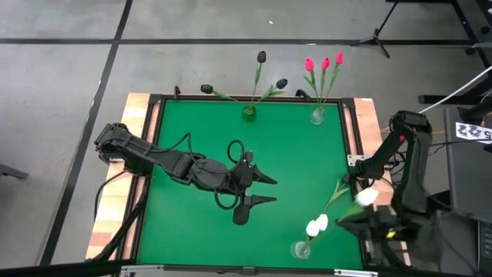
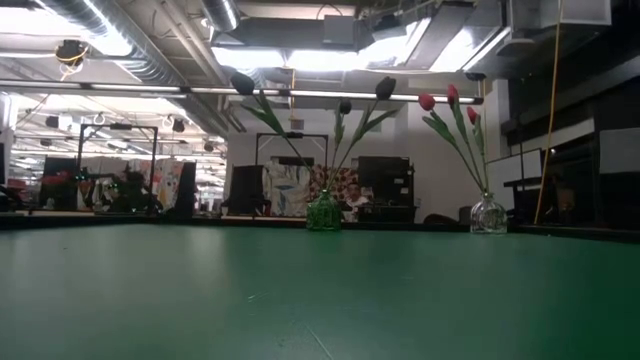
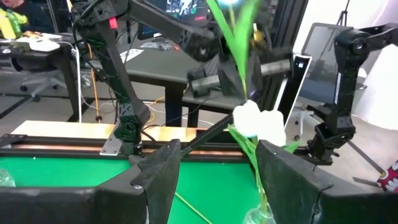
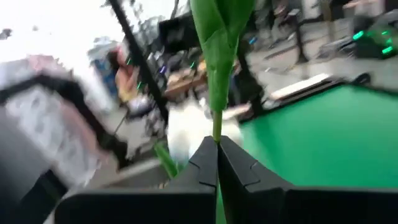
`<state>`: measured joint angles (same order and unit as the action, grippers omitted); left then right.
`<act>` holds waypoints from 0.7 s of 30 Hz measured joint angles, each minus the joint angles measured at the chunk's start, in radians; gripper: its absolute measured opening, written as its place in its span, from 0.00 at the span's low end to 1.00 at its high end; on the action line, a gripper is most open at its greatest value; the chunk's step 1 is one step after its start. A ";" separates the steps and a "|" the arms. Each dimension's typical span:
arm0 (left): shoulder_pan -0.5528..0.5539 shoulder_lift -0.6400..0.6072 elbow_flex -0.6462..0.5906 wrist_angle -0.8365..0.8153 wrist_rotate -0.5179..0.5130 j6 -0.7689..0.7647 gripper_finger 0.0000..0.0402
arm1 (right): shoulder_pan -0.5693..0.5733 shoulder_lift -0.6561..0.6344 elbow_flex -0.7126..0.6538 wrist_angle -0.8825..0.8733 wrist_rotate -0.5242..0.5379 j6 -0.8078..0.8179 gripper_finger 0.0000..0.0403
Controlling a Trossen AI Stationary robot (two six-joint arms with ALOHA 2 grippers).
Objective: Sort flowers into vase by color
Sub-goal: Put the white tulip into the bottom transparent vase
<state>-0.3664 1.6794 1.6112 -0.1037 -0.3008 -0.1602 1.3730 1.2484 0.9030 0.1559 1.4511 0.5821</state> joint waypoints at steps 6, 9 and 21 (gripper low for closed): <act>0.000 0.000 0.000 -0.015 0.000 -0.016 0.52 | 0.014 -0.033 -0.059 0.011 -0.102 0.069 0.00; 0.002 0.000 0.000 -0.018 -0.016 -0.025 0.52 | 0.034 -0.025 -0.072 -0.005 -0.113 0.069 0.00; 0.002 0.000 0.000 -0.017 -0.075 -0.024 0.52 | 0.023 -0.031 -0.070 0.000 -0.168 0.055 0.00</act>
<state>-0.3649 1.6794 1.6112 -0.1211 -0.3753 -0.1844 1.3958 1.2179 0.8326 0.1562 1.2830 0.6370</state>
